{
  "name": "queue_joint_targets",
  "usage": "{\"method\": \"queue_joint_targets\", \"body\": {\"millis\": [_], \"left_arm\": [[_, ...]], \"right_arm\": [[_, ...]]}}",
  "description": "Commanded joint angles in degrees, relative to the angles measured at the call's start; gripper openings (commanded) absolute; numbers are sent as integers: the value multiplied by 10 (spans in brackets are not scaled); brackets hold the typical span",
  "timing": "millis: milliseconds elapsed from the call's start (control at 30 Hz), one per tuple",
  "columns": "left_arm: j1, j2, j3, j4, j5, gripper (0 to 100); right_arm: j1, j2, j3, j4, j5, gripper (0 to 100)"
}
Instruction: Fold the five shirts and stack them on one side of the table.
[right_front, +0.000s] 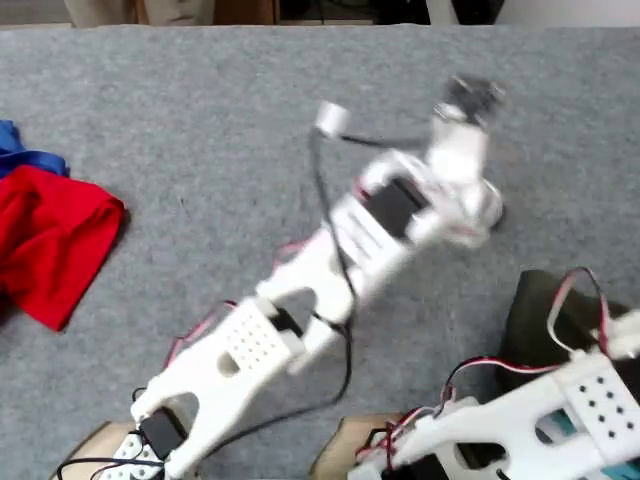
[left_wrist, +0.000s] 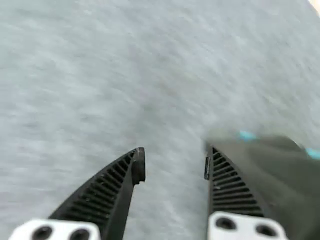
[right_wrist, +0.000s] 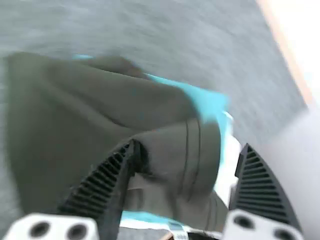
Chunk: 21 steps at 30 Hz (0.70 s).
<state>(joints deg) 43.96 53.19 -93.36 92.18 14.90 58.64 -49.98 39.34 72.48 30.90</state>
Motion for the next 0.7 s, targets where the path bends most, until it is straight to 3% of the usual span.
{"method": "queue_joint_targets", "body": {"millis": [0, 167, 333, 667], "left_arm": [[-88, -68, -25, 28, -26, 202], [-185, -104, -25, 76, -47, 202], [-255, -140, -25, 86, -47, 202], [-280, -169, -24, 86, -47, 202]], "right_arm": [[-90, -12, -64, 55, -1, 306], [-152, -13, -69, 76, -19, 306], [-99, -14, -82, 97, 2, 306], [-60, -14, -132, 138, 63, 306]]}}
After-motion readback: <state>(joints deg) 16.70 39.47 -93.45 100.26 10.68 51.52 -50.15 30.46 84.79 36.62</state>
